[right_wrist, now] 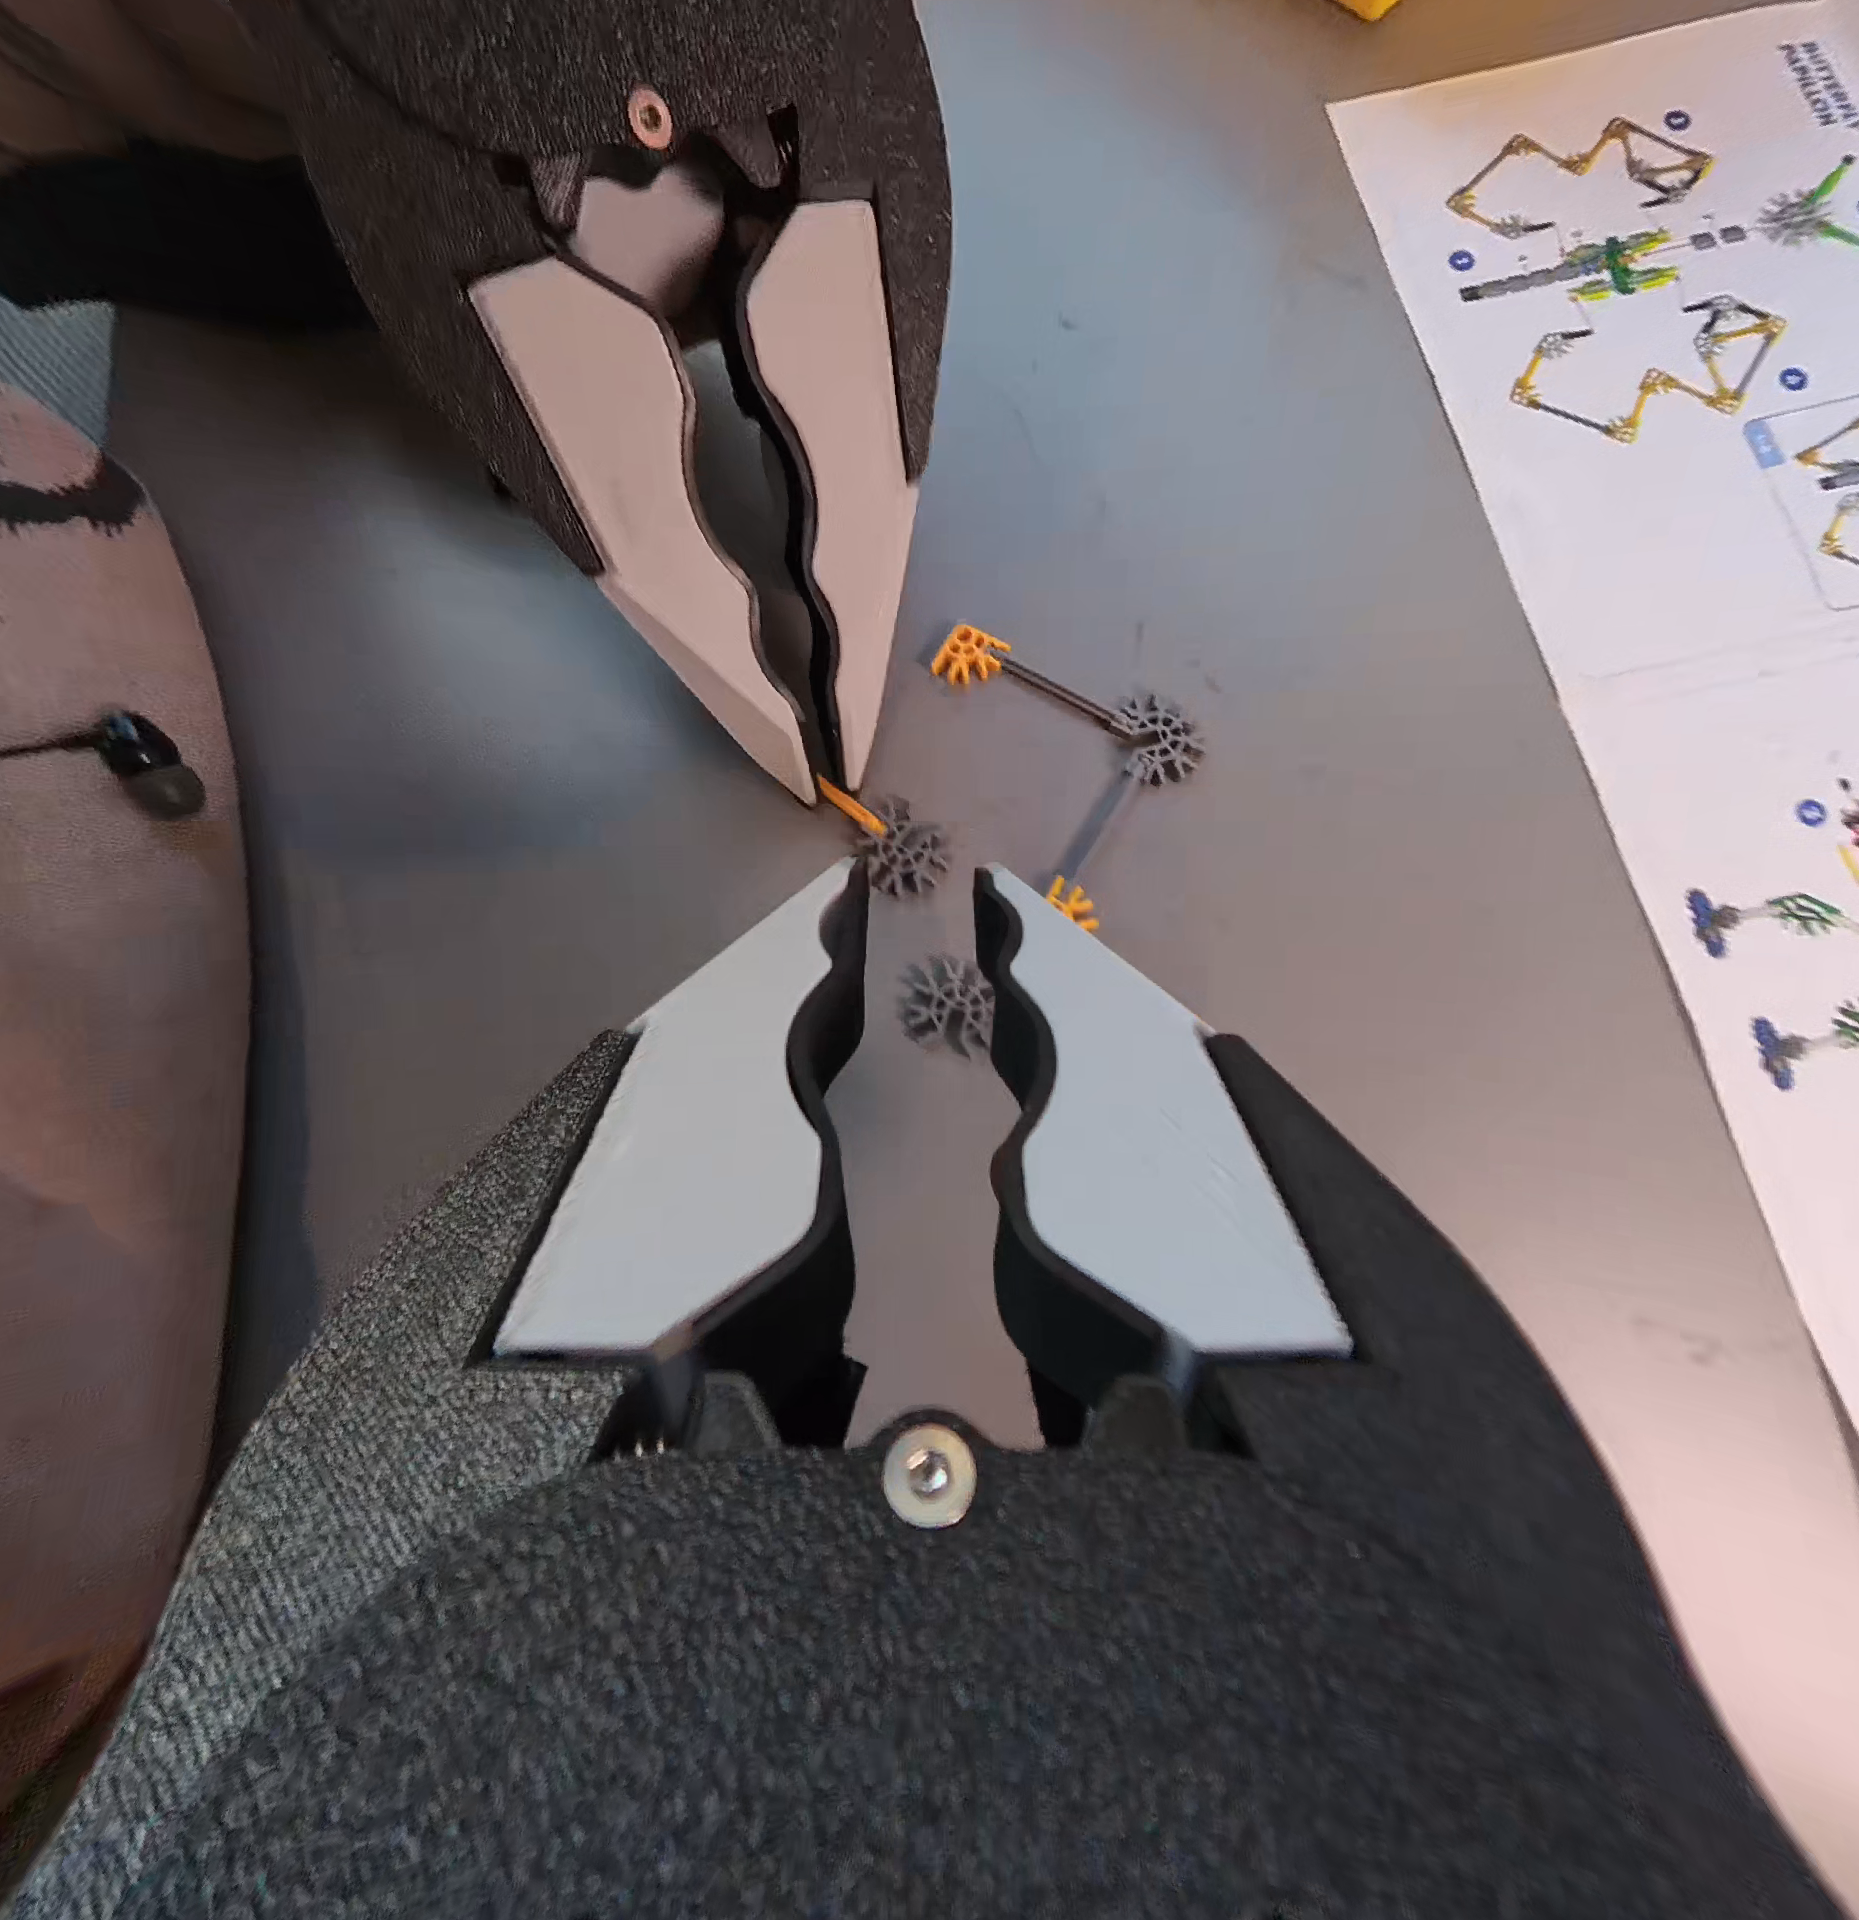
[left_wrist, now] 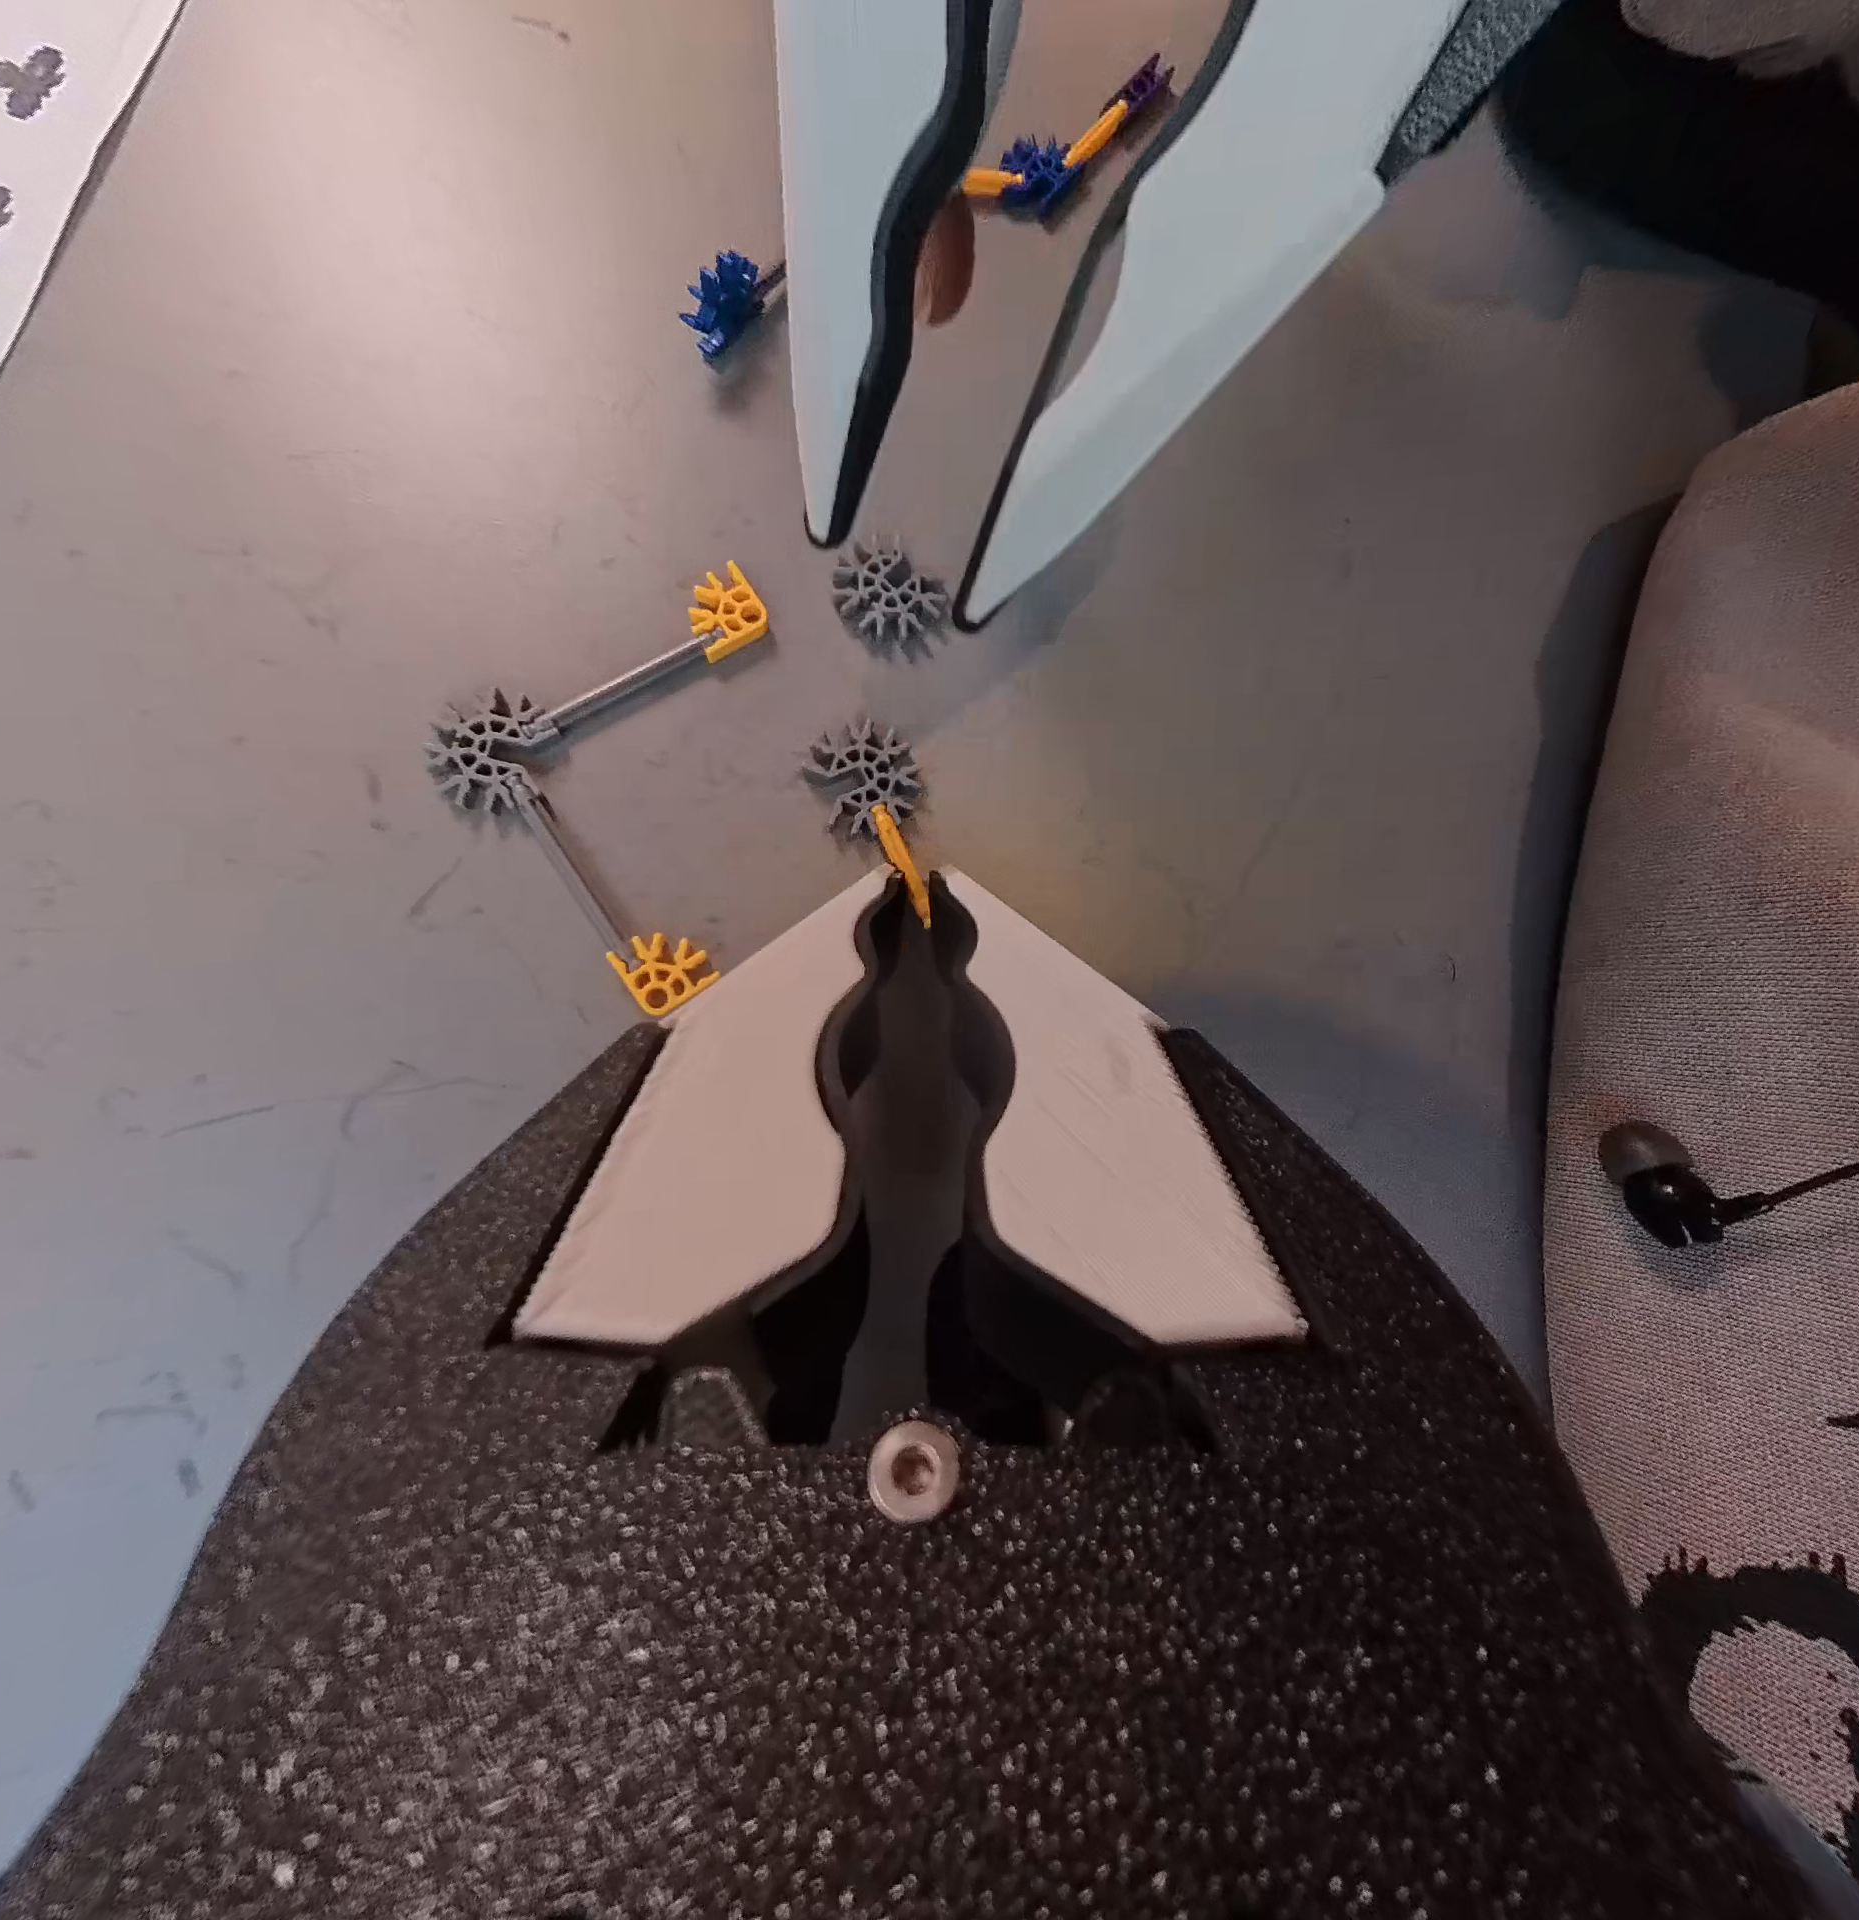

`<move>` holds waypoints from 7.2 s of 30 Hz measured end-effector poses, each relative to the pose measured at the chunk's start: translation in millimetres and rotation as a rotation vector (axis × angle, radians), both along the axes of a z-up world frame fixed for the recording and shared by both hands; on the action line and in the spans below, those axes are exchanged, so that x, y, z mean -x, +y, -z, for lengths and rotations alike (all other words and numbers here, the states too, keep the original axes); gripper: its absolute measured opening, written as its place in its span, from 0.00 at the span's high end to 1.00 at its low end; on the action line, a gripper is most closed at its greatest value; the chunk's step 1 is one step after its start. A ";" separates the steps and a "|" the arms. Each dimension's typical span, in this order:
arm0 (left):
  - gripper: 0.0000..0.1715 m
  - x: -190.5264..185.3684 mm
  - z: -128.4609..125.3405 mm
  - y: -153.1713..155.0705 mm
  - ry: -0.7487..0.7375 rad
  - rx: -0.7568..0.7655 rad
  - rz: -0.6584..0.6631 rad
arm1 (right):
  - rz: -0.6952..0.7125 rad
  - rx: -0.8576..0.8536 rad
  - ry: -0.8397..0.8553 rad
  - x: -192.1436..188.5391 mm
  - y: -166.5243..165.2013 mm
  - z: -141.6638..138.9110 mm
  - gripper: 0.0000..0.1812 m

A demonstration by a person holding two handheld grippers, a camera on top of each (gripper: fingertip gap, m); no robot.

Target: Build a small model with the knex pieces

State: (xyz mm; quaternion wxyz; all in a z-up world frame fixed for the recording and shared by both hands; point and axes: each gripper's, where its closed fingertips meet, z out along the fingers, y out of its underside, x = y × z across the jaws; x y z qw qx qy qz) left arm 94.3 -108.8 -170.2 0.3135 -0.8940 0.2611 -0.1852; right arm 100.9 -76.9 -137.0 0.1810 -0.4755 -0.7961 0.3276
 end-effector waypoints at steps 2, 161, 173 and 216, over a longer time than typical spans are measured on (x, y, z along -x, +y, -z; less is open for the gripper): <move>0.98 0.2 0.0 -0.2 -0.006 -0.004 0.007 | -0.011 -0.044 -0.015 -11.6 12.2 5.6 0.89; 0.98 -5.2 -9.4 1.4 -0.181 -0.034 0.025 | 0.125 -0.178 -0.194 -48.8 71.0 32.4 0.88; 0.98 -3.7 -12.1 2.4 -0.241 -0.008 -0.003 | 0.018 -0.193 -0.094 -34.9 44.0 27.2 0.98; 0.89 23.6 -59.1 37.7 -0.741 -0.038 -0.321 | 0.151 -0.179 0.139 14.1 37.7 -4.1 0.88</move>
